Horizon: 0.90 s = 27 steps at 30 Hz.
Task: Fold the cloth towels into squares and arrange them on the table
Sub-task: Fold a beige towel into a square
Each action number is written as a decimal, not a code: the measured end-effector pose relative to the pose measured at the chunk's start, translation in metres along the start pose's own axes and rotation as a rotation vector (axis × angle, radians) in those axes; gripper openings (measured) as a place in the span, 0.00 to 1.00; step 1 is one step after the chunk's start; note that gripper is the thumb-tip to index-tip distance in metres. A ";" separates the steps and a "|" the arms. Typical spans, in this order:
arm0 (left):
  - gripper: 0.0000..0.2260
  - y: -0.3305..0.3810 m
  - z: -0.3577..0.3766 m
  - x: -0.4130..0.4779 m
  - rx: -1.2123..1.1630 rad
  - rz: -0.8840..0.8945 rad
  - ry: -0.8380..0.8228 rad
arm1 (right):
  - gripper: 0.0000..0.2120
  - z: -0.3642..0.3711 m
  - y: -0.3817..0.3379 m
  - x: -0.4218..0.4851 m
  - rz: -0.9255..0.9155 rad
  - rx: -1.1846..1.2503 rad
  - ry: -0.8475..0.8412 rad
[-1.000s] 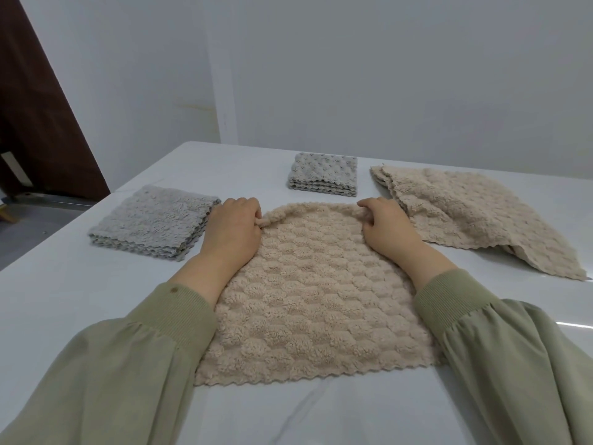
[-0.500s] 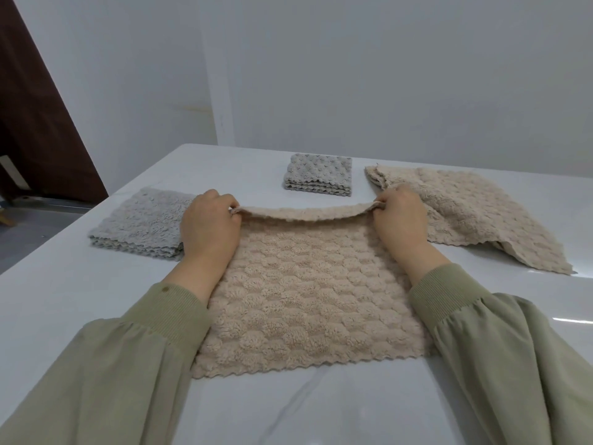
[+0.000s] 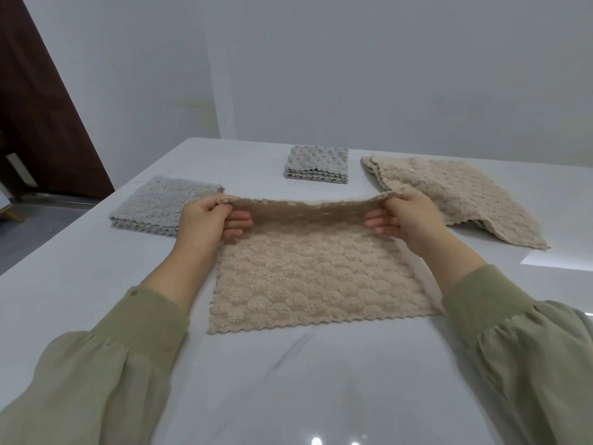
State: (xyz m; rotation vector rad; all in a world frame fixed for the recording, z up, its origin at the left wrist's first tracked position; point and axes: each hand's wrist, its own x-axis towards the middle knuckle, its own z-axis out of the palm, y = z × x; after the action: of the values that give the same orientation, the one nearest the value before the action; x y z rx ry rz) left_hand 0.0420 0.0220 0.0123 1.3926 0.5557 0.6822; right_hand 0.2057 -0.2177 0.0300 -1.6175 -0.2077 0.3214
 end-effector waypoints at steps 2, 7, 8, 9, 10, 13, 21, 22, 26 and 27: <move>0.10 0.001 0.000 -0.003 -0.096 -0.020 -0.054 | 0.09 0.000 0.003 -0.001 0.059 0.065 -0.024; 0.12 0.007 0.009 0.007 -0.237 0.131 -0.166 | 0.12 0.014 -0.004 -0.002 -0.308 -0.071 0.011; 0.13 0.007 0.011 0.010 -0.244 0.171 -0.187 | 0.12 0.016 -0.006 -0.001 -0.364 -0.051 0.013; 0.14 0.008 0.012 0.011 -0.249 0.182 -0.201 | 0.12 0.018 -0.008 -0.001 -0.405 -0.030 0.029; 0.14 0.007 0.012 0.012 -0.254 0.170 -0.214 | 0.11 0.018 -0.006 0.001 -0.419 -0.024 0.068; 0.10 0.001 0.010 0.011 -0.253 0.028 -0.144 | 0.09 0.016 0.007 0.004 -0.405 -0.140 0.221; 0.03 0.005 0.009 -0.018 -0.116 -0.073 -0.051 | 0.07 0.000 0.021 -0.003 -0.350 -0.198 0.363; 0.03 0.005 0.008 -0.022 -0.058 -0.093 -0.080 | 0.07 -0.002 0.023 -0.006 -0.353 -0.201 0.391; 0.08 0.007 0.002 -0.032 0.256 -0.193 -0.253 | 0.06 -0.012 0.032 -0.015 -0.349 -0.324 0.362; 0.10 0.007 0.001 -0.033 0.304 -0.186 -0.253 | 0.06 -0.015 0.035 -0.017 -0.333 -0.396 0.331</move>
State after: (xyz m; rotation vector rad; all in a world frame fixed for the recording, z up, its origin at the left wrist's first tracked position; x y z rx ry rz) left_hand 0.0192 -0.0024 0.0178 1.6567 0.5938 0.2720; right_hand 0.1928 -0.2398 -0.0022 -1.9598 -0.2942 -0.2604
